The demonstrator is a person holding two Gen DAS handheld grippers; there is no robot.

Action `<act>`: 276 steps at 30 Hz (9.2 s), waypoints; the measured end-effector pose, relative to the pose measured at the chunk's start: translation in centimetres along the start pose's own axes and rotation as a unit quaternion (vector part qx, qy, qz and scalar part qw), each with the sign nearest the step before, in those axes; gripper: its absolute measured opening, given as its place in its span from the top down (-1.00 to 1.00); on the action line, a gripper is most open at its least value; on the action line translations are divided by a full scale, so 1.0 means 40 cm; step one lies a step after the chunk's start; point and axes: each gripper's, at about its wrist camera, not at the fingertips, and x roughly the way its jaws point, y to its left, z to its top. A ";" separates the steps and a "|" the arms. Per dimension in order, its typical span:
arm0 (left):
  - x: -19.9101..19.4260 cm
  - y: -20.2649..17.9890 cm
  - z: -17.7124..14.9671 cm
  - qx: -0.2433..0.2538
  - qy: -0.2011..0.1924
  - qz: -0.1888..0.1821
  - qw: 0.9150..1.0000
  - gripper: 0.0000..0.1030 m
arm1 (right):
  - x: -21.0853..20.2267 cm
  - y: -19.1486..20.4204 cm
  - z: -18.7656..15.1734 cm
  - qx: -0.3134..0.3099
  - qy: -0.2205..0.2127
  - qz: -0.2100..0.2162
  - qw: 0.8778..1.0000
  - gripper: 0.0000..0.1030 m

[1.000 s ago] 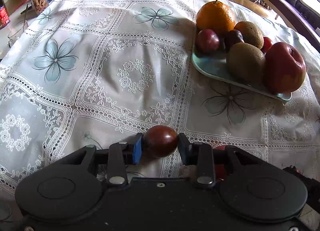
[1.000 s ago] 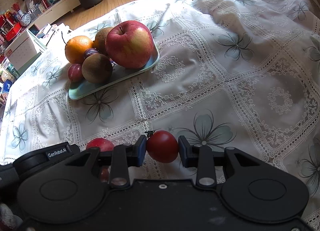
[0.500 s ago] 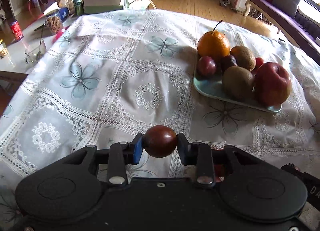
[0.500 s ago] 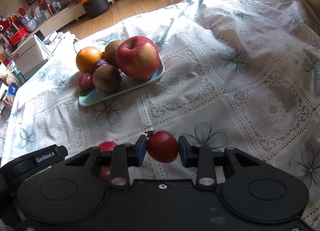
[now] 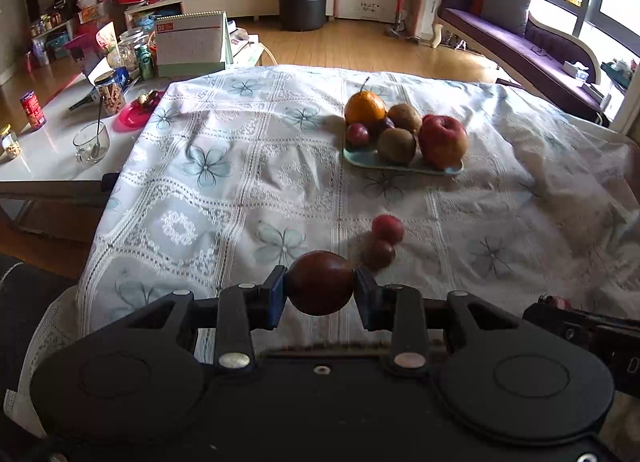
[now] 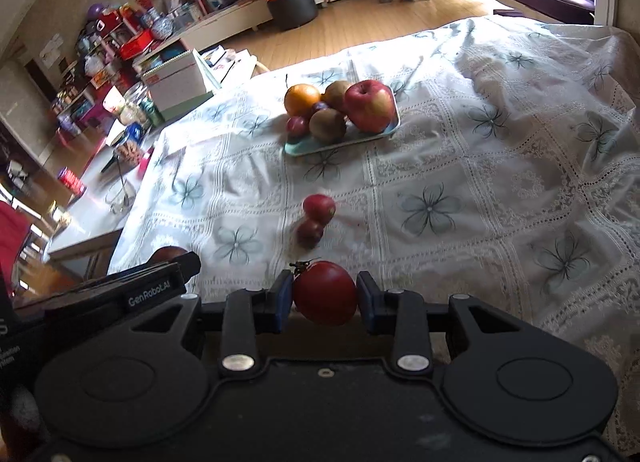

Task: Organize fruits
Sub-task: 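Lower the tomato into the basket with the right tool while the left tool releases the plum there, then grasp the last red fruit with the right tool while the left tool approaches the dark plum, then close the left tool on the last dark red plum, then lower the red fruit into the basket with the right tool while the left tool releases the plum there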

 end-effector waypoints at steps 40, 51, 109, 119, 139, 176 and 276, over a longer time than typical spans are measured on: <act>0.005 -0.008 -0.195 0.016 0.099 -0.039 0.994 0.12 | 0.053 0.008 -0.180 -0.059 0.115 -0.043 0.991 0.29; -0.011 0.004 -0.181 0.013 0.108 -0.061 0.992 0.13 | 0.054 0.011 -0.170 -0.062 0.124 -0.038 0.990 0.29; 0.372 0.150 0.130 -0.111 0.140 0.053 0.983 0.13 | 0.670 0.105 0.229 -0.013 0.140 -0.118 0.983 0.24; 0.368 0.089 0.138 -0.082 0.141 0.030 0.986 0.13 | 0.527 -0.021 0.249 0.067 0.089 -0.125 0.986 0.24; 0.402 -0.111 0.141 0.020 0.120 -0.083 0.989 0.12 | 0.415 -0.105 0.157 0.119 0.034 -0.155 0.980 0.22; 0.522 -0.106 0.106 -0.016 0.184 -0.056 0.981 0.07 | 0.457 -0.114 0.135 0.102 0.038 -0.188 0.976 0.23; -0.025 -0.005 -0.206 0.006 0.080 -0.022 0.997 0.07 | 0.031 0.018 -0.179 -0.080 0.090 -0.061 0.991 0.21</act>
